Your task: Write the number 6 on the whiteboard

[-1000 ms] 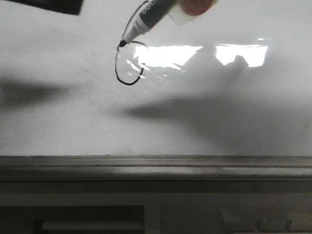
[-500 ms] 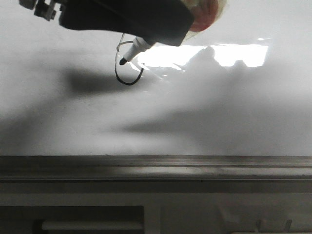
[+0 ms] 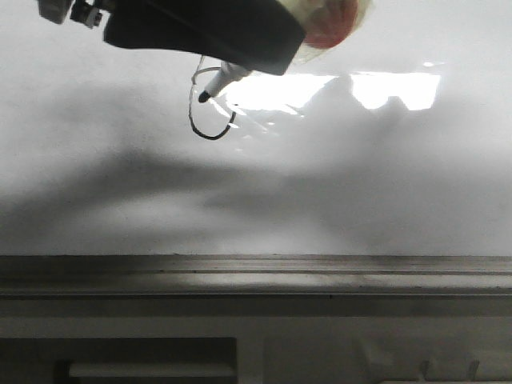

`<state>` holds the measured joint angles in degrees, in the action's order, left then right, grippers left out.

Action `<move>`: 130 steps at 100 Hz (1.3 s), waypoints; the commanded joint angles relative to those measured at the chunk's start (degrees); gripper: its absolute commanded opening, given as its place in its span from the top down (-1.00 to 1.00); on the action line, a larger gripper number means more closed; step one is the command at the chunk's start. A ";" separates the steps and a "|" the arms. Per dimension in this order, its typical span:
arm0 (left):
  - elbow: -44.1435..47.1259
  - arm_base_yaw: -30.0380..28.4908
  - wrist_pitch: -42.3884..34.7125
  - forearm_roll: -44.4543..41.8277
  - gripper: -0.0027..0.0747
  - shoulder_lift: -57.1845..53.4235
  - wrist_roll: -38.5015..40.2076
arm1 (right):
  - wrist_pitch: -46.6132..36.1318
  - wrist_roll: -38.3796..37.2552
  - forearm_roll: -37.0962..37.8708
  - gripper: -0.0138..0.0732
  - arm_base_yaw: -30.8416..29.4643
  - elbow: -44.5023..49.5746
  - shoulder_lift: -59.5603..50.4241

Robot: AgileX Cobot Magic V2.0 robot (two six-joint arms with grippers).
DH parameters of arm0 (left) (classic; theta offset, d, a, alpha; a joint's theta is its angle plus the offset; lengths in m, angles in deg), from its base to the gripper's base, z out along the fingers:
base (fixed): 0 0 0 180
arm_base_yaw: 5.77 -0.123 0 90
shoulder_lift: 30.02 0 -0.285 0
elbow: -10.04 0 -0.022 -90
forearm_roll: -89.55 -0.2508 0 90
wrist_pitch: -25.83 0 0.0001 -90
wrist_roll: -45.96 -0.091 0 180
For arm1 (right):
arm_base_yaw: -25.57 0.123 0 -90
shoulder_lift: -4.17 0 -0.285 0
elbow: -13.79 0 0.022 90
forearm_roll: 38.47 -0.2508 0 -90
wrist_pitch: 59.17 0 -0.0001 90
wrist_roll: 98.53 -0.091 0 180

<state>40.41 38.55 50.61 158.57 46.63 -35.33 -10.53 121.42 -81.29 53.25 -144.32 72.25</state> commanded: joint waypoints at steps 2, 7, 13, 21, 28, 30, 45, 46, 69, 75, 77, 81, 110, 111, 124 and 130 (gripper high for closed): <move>-1.93 0.31 -1.54 1.93 0.83 -0.89 0.33 | -1.60 0.84 -1.97 0.78 -0.27 -2.01 -0.65; -1.93 0.31 -1.54 1.93 0.99 -0.89 0.33 | -1.60 0.84 -1.97 0.74 -0.27 -2.01 -0.65; -1.93 0.31 -1.54 1.93 0.98 -0.89 0.33 | -1.60 0.84 -1.97 0.57 -0.27 -2.01 -0.65; -1.93 0.31 -2.12 1.93 0.98 -0.89 0.33 | -1.97 0.84 -1.97 0.22 -0.27 -2.01 -0.65; -1.93 0.31 -3.16 1.93 0.98 -0.89 0.33 | -3.03 0.84 -1.97 -0.11 -0.27 -2.01 -0.65; -1.93 0.20 -3.29 1.93 0.98 -1.02 0.33 | -3.33 0.84 -1.97 -0.18 -0.39 -2.01 -0.77; 0.10 -0.94 -8.08 2.04 0.98 -3.12 3.52 | -4.08 0.84 -1.22 -0.32 -2.96 -2.01 -2.43; 0.54 -0.97 -8.37 2.04 0.98 -3.50 3.79 | -4.08 0.84 -1.24 -0.32 -3.37 -2.01 -2.56; 10.97 -1.93 -25.90 13.53 0.98 -14.84 9.00 | -5.75 0.72 0.17 -0.32 -11.08 0.01 -8.46; 13.18 -1.93 -29.61 19.37 0.98 -17.20 9.00 | -7.12 0.72 0.17 -0.32 -11.85 1.28 -9.79; 13.77 -1.93 -30.20 21.11 0.98 -17.86 9.00 | -7.62 0.72 0.17 -0.32 -11.85 1.76 -10.15; 14.69 -1.93 -31.82 23.71 0.98 -18.76 9.00 | -8.58 0.72 -0.16 -0.32 -11.85 2.62 -10.57; 12.80 -1.93 -37.05 26.70 0.98 -13.99 9.00 | -9.73 0.72 -2.06 -0.32 -11.85 3.91 -10.53; 12.70 -1.93 -37.05 26.70 0.98 -13.84 9.00 | -9.72 0.72 -2.06 -0.32 -11.85 3.91 -10.53; 11.83 -1.93 -37.05 26.70 0.98 -11.66 9.00 | -9.72 0.72 -2.06 -0.32 -11.85 3.97 -10.53; 11.43 -1.93 -37.68 26.70 0.98 -11.05 9.00 | -9.72 0.72 -2.06 -0.32 -11.85 3.97 -10.53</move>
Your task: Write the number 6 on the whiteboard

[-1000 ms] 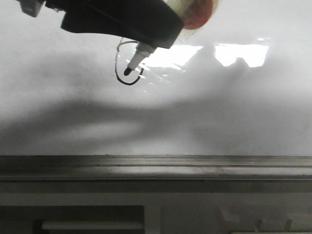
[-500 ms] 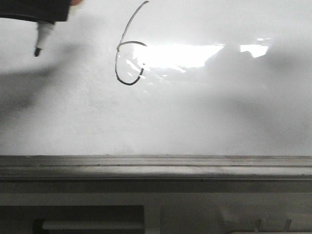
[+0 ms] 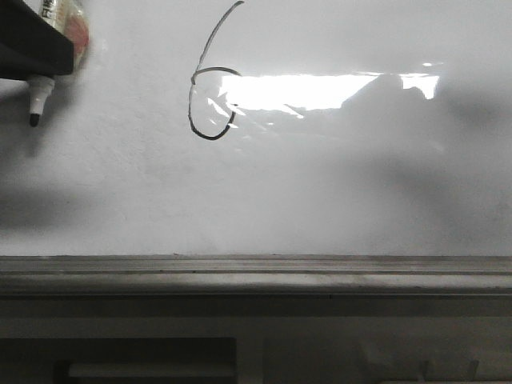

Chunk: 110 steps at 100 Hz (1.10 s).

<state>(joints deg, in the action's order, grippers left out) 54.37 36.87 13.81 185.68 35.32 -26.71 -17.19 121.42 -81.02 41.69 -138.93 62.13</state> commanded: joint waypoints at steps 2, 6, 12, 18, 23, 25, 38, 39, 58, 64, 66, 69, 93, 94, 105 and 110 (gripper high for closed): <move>-2.66 -0.25 -0.88 -0.41 0.98 0.54 0.38 | -3.06 0.72 -2.33 -0.32 -0.29 -1.42 -0.41; -2.77 -0.25 -1.01 -0.52 0.98 0.66 0.38 | -3.06 0.72 -2.33 -0.32 -0.29 -1.42 -0.41; -2.77 -0.25 -1.15 -0.77 0.98 0.79 0.38 | -3.06 0.72 -2.33 -0.32 -0.29 -1.42 -0.41; -2.77 -0.25 -2.18 -0.80 0.98 0.87 0.38 | -3.06 0.72 -2.33 -0.32 -0.29 -1.42 -0.41; -2.77 -0.25 -2.80 -0.80 0.98 0.87 0.38 | -3.06 0.72 -2.33 -0.32 -0.29 -1.42 -0.41; -2.77 -0.25 -2.81 -0.80 0.98 0.87 0.38 | -3.06 0.72 -2.33 -0.32 -0.29 -1.42 -0.41; -2.77 -0.25 -2.81 -1.46 0.98 0.87 0.38 | -3.06 0.72 -2.33 -0.32 -0.29 -1.42 -0.41; -2.77 -0.25 -2.81 -1.46 0.98 0.87 0.38 | -3.06 0.72 -2.33 -0.32 -0.29 -1.42 -0.41; -2.77 -0.25 -2.81 -1.99 0.83 0.87 0.38 | -3.06 0.72 -2.33 -0.32 -0.29 -1.42 -0.41; -2.77 -0.25 -2.81 -1.99 0.64 0.87 0.38 | -3.06 0.72 -2.33 -0.32 -0.29 -1.42 -0.41; -2.77 -0.25 -2.81 -1.99 0.59 0.87 0.38 | -3.06 0.72 -2.33 -0.32 -0.29 -1.42 -0.41; -2.77 -0.25 -2.81 -1.99 0.45 0.87 0.38 | -3.06 0.72 -2.33 -0.32 -0.29 -1.42 -0.41; -2.77 -0.25 -3.38 -2.10 -0.15 0.87 0.27 | -3.06 0.72 -2.33 -0.32 -0.29 -1.42 -0.41; -2.77 -0.25 -3.38 -2.17 -0.15 0.74 0.27 | -3.06 0.72 -2.33 -0.32 -0.29 -1.42 -0.41; -2.77 -0.25 -3.38 -2.17 -0.23 -0.27 -1.99 | -3.06 0.72 -2.33 -0.32 -0.29 -1.42 -0.41; -2.77 -0.25 -3.38 -2.17 -0.30 -1.63 -3.56 | -3.31 0.72 -2.33 -0.32 -0.29 -1.42 -0.66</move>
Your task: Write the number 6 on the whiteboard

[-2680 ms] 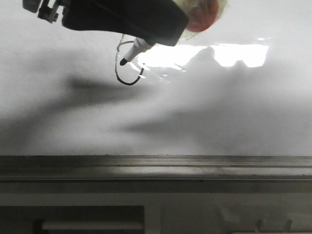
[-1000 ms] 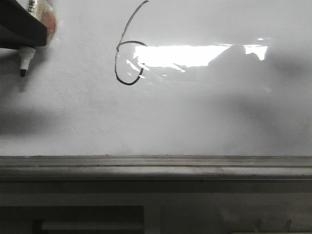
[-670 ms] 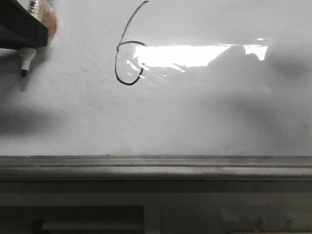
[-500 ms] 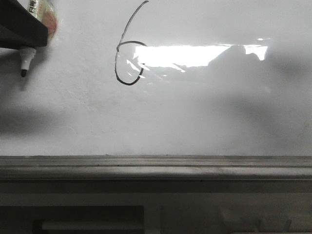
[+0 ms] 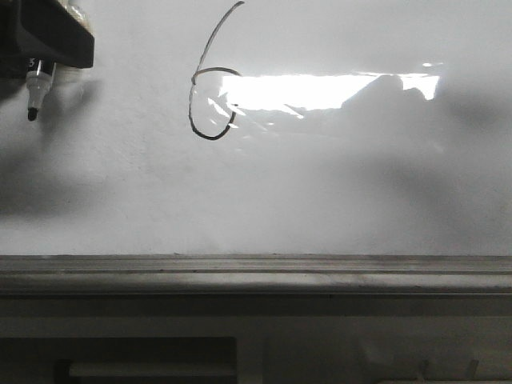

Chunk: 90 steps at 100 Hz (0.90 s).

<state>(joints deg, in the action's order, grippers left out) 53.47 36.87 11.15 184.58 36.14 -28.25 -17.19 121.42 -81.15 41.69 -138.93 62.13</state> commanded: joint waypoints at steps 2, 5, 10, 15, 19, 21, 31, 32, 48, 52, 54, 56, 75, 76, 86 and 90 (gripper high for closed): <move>-1.87 -0.25 -0.72 -1.07 -0.34 -2.92 -2.65 | -3.44 0.72 -2.20 -0.32 -0.29 -1.42 -0.80; -1.87 -0.25 -0.53 -1.07 -0.38 -4.17 -3.69 | -3.57 0.72 -2.20 -0.32 -0.40 -1.42 -1.30; -1.87 -0.25 0.15 -1.07 -0.43 -6.30 -5.88 | -3.58 0.72 -2.20 -0.32 -0.65 -1.42 -1.99; -1.68 -0.25 0.38 -1.07 -0.44 -8.61 -7.75 | -3.58 0.72 -2.20 -0.30 -0.76 -1.42 -2.85; -1.53 -0.25 0.38 -1.07 -0.44 -10.76 -8.96 | -3.58 0.72 -2.20 -0.25 -0.76 -1.42 -3.65; -1.40 -0.25 0.38 -1.07 -0.44 -11.91 -9.54 | -3.58 0.72 -2.20 -0.20 -0.76 -1.30 -4.08; -0.31 -0.25 0.89 -1.07 -0.38 -17.56 -11.43 | -5.71 0.72 -2.20 0.13 -0.76 0.44 -7.07; -0.08 -0.25 0.87 -1.07 -0.37 -17.97 -11.44 | -6.21 0.72 -2.20 0.19 -0.76 1.16 -7.64; 4.04 -0.25 2.45 -1.07 -0.04 -26.93 -12.48 | -14.59 2.07 -2.20 0.81 -0.76 9.38 -16.41; 5.29 -0.25 3.11 -1.07 0.09 -29.55 -13.35 | -17.61 2.43 -2.20 0.84 -0.76 12.04 -19.16; 6.10 -0.25 3.24 -1.07 0.18 -30.64 -13.91 | -19.16 2.43 -2.20 0.84 -0.76 13.38 -20.56; 6.93 -0.25 3.51 -1.07 0.29 -31.69 -14.15 | -20.70 2.43 -2.20 0.83 -0.76 14.70 -21.95; 14.84 -0.25 6.34 -1.07 0.98 -40.45 -15.45 | -28.41 2.70 -2.20 0.83 -0.76 26.05 -33.97; 15.09 -0.25 6.47 -1.07 0.98 -40.77 -15.45 | -28.51 2.70 -2.20 0.83 -0.76 26.44 -34.41; 18.20 -0.25 7.90 -1.12 0.98 -45.30 -15.45 | -28.79 2.70 -2.20 0.83 -0.76 31.25 -40.29; 19.19 -0.25 7.90 -1.12 0.98 -47.16 -15.45 | -28.79 2.70 -2.20 0.83 -0.76 32.48 -42.50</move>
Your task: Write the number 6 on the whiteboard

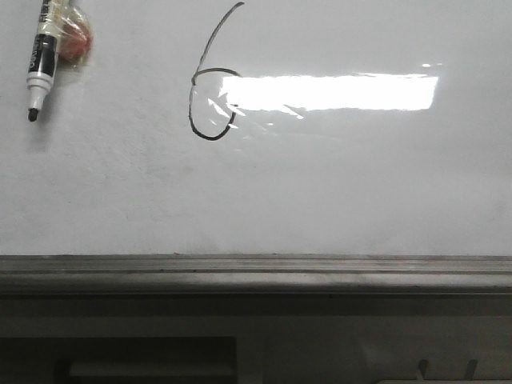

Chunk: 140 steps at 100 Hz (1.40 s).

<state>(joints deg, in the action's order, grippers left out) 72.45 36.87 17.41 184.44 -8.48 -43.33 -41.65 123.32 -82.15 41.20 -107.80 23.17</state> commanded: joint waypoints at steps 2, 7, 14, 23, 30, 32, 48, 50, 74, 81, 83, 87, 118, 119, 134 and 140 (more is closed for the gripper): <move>0.51 -0.25 1.64 -0.98 0.98 -3.43 -0.38 | -4.33 0.79 -1.19 0.83 -0.27 1.96 -4.49; 1.40 -0.25 1.41 -0.98 0.98 -5.34 -0.38 | -4.33 0.79 -1.19 0.83 -0.27 3.14 -6.44; 1.96 -0.25 1.03 -0.98 0.98 -7.37 -0.38 | -4.28 0.79 -1.19 0.83 -0.27 4.13 -8.48; 2.08 -0.25 0.04 -0.98 0.98 -8.42 -0.38 | -4.28 0.79 -1.19 0.83 -0.27 4.99 -9.54; 2.08 -0.25 -0.50 -0.98 0.98 -8.50 -0.38 | -4.23 0.79 -1.19 0.83 -0.27 5.52 -9.54; 2.08 -0.25 -0.59 -0.88 0.98 -8.50 -0.38 | -4.01 0.79 -1.19 0.83 -0.27 5.56 -9.54; 2.08 -0.25 -0.36 -0.23 0.98 -8.50 -0.26 | -3.96 0.79 -1.19 0.83 -0.27 5.56 -9.54; 2.08 -0.25 -0.36 -0.23 0.98 -8.50 -0.26 | -3.96 0.79 -1.19 0.83 -0.27 5.56 -9.54; 2.08 -0.25 -0.36 -0.23 0.98 -8.50 -0.26 | -3.96 0.79 -1.19 0.83 -0.27 5.56 -9.54; 2.08 -0.25 -0.36 -0.23 0.98 -8.50 -0.26 | -3.96 0.79 -1.19 0.83 -0.27 5.56 -9.54; 2.08 -0.25 -0.36 -0.23 0.98 -8.50 -0.26 | -3.96 0.79 -1.19 0.83 -0.27 5.56 -9.54; 2.08 -0.25 -0.36 -0.23 0.98 -8.50 -0.26 | -3.96 0.79 -1.19 0.83 -0.27 5.56 -9.54; 2.08 -0.25 -0.48 -0.35 0.98 -8.50 -0.26 | -3.96 0.79 -1.19 0.83 -0.27 5.56 -9.54; 2.18 -0.25 -0.48 -0.35 0.98 -8.50 -0.26 | -3.96 0.79 -1.19 0.83 -0.27 5.56 -9.54; 2.34 -0.52 -1.54 -6.40 0.98 -8.32 1.36 | -3.96 0.79 -1.19 0.83 -0.27 5.56 -9.54; 2.76 -1.45 -2.98 -16.45 0.98 -7.88 9.00 | -3.96 0.79 -1.19 0.83 -0.27 5.56 -9.54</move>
<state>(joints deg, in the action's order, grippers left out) 76.36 36.46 15.61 178.18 -17.55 -41.17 -42.13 123.58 -82.38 41.20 -100.88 13.00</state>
